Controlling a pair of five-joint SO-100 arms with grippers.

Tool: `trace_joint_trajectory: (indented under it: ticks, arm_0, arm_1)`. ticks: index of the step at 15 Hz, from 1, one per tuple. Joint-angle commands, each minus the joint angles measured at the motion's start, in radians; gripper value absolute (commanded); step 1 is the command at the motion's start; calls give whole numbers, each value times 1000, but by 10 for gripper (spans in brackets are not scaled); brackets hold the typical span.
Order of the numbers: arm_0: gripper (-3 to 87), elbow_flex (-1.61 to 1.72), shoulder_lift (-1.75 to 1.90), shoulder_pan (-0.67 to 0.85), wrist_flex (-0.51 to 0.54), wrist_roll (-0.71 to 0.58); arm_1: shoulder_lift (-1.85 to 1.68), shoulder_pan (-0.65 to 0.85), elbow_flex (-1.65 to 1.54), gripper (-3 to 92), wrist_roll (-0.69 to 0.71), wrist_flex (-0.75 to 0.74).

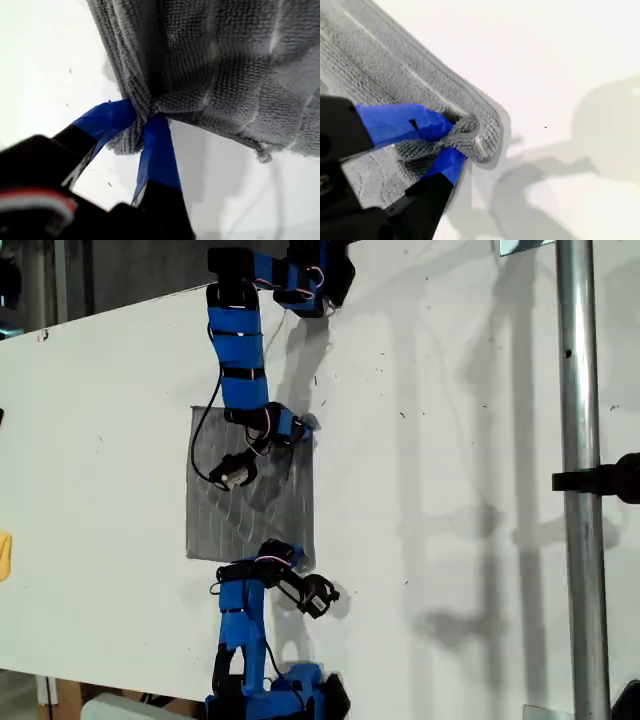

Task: Grasp corners of a towel and fold twice.

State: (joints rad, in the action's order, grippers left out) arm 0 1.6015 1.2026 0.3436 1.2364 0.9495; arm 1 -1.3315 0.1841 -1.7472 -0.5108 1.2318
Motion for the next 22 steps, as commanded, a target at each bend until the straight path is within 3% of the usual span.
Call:
trace_joint_trajectory:
  ticks: [1,3,6,9,11,15,19,22]
  arm_0:
    - [-28,-15,29,-21,8,14]
    - [-28,-58,110,-95,55,43]
    - [-26,-137,256,-202,190,109]
    - [-26,-132,416,-331,339,265]
    - [-26,-95,495,-387,347,311]
    - [-26,-55,488,-184,313,170]
    - [-25,-127,353,92,255,-81]
    - [-24,-342,169,230,278,-221]
  arm_1:
    - [-98,-3,15,-2,-21,34]
    - [-183,-31,0,-2,-55,61]
    - [-276,-190,77,-2,-155,166]
    - [-163,-414,390,-2,-245,288]
    - [-72,-460,563,-2,-295,391]
    - [-229,-201,345,-2,-305,430]
    - [-267,126,232,-2,-140,374]
    - [-272,347,236,-2,41,307]
